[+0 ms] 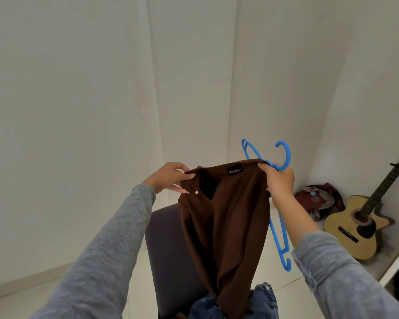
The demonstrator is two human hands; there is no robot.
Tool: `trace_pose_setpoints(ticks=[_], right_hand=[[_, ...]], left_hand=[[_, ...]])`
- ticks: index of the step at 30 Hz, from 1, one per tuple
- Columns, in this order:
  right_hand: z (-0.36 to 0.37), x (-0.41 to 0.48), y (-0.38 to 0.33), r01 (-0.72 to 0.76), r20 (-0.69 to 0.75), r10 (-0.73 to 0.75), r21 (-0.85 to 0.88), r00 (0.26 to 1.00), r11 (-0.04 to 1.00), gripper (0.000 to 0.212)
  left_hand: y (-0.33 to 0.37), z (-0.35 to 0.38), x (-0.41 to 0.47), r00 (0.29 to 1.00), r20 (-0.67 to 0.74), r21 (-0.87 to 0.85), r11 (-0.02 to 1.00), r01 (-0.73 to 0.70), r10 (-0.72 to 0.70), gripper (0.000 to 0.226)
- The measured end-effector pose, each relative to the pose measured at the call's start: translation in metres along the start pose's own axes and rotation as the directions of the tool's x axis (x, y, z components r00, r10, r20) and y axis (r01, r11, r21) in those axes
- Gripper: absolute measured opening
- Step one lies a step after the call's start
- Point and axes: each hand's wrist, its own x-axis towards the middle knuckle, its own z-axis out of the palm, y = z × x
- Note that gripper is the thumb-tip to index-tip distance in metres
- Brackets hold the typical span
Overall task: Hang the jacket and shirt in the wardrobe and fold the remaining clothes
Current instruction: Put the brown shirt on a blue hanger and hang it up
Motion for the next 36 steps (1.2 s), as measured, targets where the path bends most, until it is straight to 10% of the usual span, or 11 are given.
trace_pose_setpoints(ticks=[13,24,36], right_hand=[[-0.003,-0.007,0.013,0.114,0.24,-0.089,-0.096,0.967,0.989,0.03],[0.021,-0.01,-0.039,0.092,0.159,-0.217,0.564,0.963,0.821,0.04],[0.046,-0.031,-0.067,0.133,0.027,-0.256,0.798,0.966,0.588,0.049]], left_hand=[[0.006,0.052,0.033,0.92,-0.294,0.404,0.906,-0.124,0.258,0.027],[0.003,0.074,0.041,0.931,-0.255,0.413,0.9,-0.14,0.262,0.024],[-0.007,0.081,0.035,0.945,-0.259,0.34,0.934,-0.106,0.201,0.023]])
